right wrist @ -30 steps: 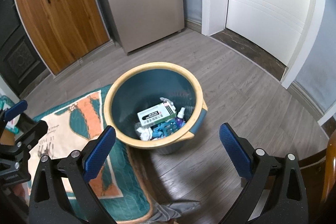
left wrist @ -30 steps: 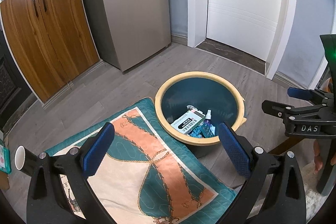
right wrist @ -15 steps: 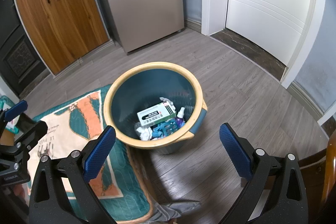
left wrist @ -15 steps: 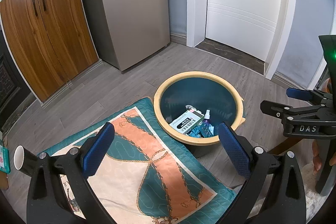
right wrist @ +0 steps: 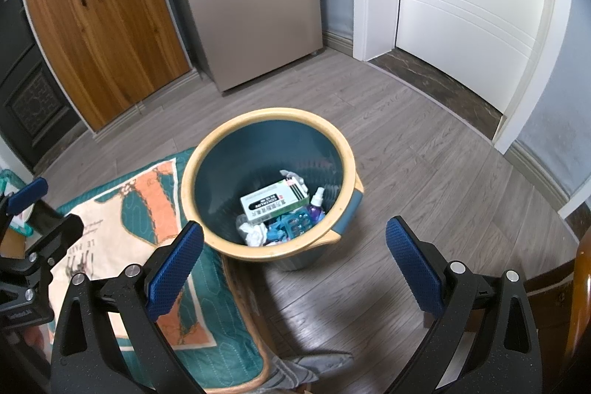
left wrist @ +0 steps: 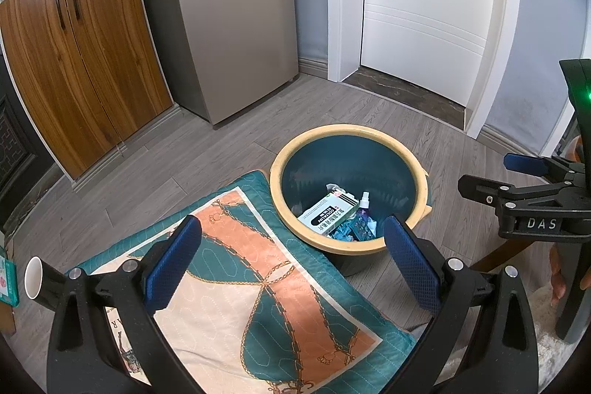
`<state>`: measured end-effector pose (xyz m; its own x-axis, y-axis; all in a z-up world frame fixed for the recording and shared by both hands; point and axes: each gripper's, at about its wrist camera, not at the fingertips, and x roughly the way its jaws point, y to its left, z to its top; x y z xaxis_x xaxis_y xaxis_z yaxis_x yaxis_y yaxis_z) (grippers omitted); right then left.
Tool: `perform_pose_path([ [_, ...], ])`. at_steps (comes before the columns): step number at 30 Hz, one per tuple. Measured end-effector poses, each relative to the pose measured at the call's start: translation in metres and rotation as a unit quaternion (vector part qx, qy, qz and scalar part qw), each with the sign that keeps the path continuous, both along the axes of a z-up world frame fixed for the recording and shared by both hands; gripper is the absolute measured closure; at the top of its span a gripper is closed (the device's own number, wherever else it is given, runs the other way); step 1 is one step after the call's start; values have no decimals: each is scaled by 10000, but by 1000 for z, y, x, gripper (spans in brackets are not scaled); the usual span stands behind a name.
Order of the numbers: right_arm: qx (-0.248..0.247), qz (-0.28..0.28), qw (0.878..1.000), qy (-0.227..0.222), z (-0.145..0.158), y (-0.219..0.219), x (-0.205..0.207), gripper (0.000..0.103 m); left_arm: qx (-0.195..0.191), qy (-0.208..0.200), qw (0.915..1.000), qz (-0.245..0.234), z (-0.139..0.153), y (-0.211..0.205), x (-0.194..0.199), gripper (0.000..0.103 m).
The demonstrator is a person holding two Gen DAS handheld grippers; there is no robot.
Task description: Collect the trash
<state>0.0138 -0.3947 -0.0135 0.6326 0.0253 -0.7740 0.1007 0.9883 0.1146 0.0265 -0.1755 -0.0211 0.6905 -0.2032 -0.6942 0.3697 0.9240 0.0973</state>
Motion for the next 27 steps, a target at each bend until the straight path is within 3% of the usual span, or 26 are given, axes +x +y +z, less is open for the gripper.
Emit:
perform_pose_path([
  [27, 61, -89, 9999, 58, -5, -2, -2, 5, 101, 25, 9999, -38, -3, -2, -1, 6],
])
